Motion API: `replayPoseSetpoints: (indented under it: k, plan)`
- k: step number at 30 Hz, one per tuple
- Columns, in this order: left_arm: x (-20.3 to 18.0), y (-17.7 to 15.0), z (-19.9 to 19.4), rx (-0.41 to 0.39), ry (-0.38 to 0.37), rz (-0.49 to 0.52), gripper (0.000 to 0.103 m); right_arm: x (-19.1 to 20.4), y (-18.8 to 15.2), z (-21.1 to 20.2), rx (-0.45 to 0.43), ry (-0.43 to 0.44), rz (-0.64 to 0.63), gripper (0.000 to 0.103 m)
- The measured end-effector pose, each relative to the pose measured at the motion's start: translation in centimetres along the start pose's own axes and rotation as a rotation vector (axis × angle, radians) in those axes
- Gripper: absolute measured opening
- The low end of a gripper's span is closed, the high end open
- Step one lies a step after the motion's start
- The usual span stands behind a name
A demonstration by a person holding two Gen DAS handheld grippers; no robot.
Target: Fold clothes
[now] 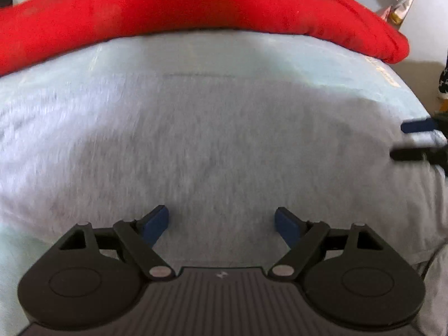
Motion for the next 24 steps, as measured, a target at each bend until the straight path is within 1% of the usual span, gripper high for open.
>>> replayPoseSetpoints:
  k: [3, 5, 6, 7, 9, 12, 15, 17, 18, 20, 21, 24]
  plan:
    - [0.2, -0.3, -1.0, 0.025, 0.011, 0.011, 0.084, -2.2, 0.4, 0.4, 0.0, -0.023, 0.051, 0.103]
    - [0.2, 0.3, -1.5, 0.032, 0.032, 0.031, 0.084, -3.9, 0.0, -0.1, 0.005, -0.043, 0.073, 0.103]
    - [0.0, 0.8, -1.7, 0.019, 0.039, 0.048, 0.084, -5.0, -0.6, -0.5, 0.009, -0.063, 0.077, 0.103]
    - [-0.7, 1.5, -1.9, -0.001, 0.03, 0.073, 0.084, -6.0, -1.2, -0.9, 0.015, -0.086, 0.08, 0.103]
    - [-2.8, 3.1, -1.9, -0.026, -0.019, 0.117, 0.084, -8.2, -2.7, -1.9, 0.023, -0.128, 0.09, 0.103]
    - [-6.7, 5.0, -0.3, -0.043, -0.11, 0.16, 0.084, -10.9, -4.7, -2.4, 0.042, -0.15, 0.142, 0.103]
    - [-10.4, 6.3, 2.3, -0.079, -0.144, 0.221, 0.084, -12.8, -6.2, -1.8, 0.048, -0.156, 0.194, 0.103]
    - [-11.9, 6.4, 4.6, -0.058, -0.169, 0.219, 0.084, -13.5, -6.6, -1.0, 0.034, -0.138, 0.233, 0.103]
    - [-12.4, 6.3, 5.7, -0.042, -0.172, 0.217, 0.084, -13.7, -6.6, -0.8, 0.011, -0.136, 0.244, 0.103]
    - [-13.0, 6.1, 6.9, -0.037, -0.147, 0.236, 0.084, -13.8, -6.7, -0.7, -0.032, -0.141, 0.252, 0.103]
    - [-13.2, 6.2, 7.2, -0.043, -0.139, 0.252, 0.088, -13.7, -6.8, -0.7, -0.046, -0.147, 0.246, 0.103]
    - [-13.6, 6.6, 6.8, -0.023, -0.123, 0.278, 0.088, -13.7, -7.1, -0.8, -0.077, -0.15, 0.221, 0.103]
Point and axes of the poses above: each gripper's, at about its wrist camera, not at the fingertips, and z roughly the way its jaws point, x to its left, y to its top, the point moved 10 cm from there along z, roughly the way its jaws point, and after that the axes turned 1 degree about -z, right-handed, at the moved point
